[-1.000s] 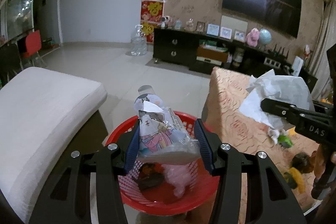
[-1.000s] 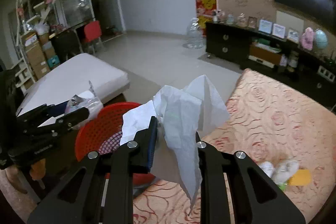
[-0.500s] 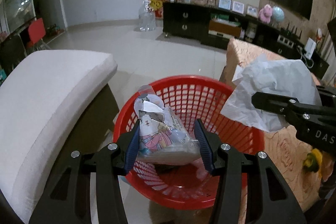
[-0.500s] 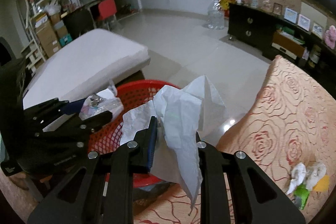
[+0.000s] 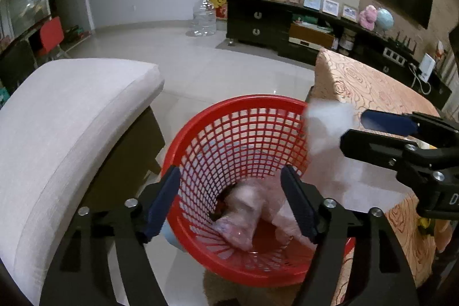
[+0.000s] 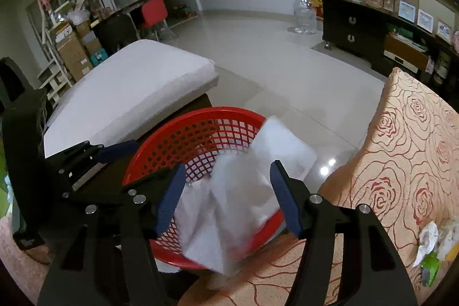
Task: Collect trash
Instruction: 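Open both tools to drop the wrapper and tissue into the basket, then move both open tools back over the table toward the remaining trash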
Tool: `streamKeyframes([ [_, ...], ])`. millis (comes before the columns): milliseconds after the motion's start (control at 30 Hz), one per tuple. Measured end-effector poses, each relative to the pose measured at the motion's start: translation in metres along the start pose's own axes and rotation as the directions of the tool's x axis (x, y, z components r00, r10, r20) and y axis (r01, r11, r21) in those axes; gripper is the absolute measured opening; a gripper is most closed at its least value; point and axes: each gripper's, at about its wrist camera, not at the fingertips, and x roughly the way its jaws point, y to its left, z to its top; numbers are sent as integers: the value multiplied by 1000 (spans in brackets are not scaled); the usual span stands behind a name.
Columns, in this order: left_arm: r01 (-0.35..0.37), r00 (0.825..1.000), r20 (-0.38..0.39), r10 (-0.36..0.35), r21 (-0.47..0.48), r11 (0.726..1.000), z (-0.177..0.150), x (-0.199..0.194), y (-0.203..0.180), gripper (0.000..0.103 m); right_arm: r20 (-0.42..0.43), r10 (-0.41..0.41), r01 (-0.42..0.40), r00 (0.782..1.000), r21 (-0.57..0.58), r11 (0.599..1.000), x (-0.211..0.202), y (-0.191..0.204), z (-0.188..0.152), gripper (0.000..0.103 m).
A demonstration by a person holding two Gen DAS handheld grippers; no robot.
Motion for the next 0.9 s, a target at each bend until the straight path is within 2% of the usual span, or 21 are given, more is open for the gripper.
streamKeyframes([
  [267,-16,999,33,19,-73,997,6,-8,13,74,9,-20,20,1000,6,1000,-4,-4,-1,60],
  [500,-7,996,87,14,-75,997,14,-20,1,75,28,-87,86,996,29,996,-21,-22,-8,60],
  [767,48,992,116,-44,-38,998,18,-30,-26,76,55,-191,186,980,84,979,-62,-56,-27,64],
  [900,87,989,123,-86,-5,996,20,-34,-50,76,74,-254,241,964,150,959,-95,-83,-42,67],
])
